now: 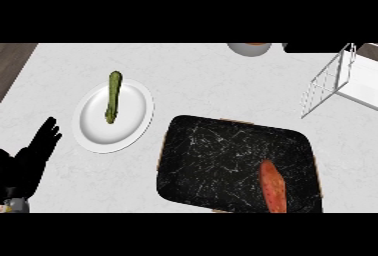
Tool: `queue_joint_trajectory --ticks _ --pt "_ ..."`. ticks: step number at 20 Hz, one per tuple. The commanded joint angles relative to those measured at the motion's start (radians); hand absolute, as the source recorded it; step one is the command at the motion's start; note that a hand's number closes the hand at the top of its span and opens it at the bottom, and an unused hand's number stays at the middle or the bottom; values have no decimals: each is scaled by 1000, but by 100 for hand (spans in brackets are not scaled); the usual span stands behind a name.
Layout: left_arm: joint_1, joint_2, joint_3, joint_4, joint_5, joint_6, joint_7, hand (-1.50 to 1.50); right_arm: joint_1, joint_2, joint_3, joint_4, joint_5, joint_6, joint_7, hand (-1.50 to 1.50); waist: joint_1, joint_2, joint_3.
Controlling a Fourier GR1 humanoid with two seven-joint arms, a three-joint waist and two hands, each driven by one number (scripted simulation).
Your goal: Pick the bell pepper from the tray and place it in the tiered shelf
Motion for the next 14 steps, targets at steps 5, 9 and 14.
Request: queue_joint_trajectory --ticks 5,9,14 --pt "32 -19 12 -10 -1 5 -25 0 119 -205 -265 30 -159 140 34 -150 -12 -3 1" --pt "32 -2 30 15 3 -8 -31 0 205 -363 -397 126 -171 223 71 -150 -25 -3 1" --pt "71 -1 64 -35 20 19 8 0 418 -431 -589 257 -128 425 -35 -150 -87 -17 5"
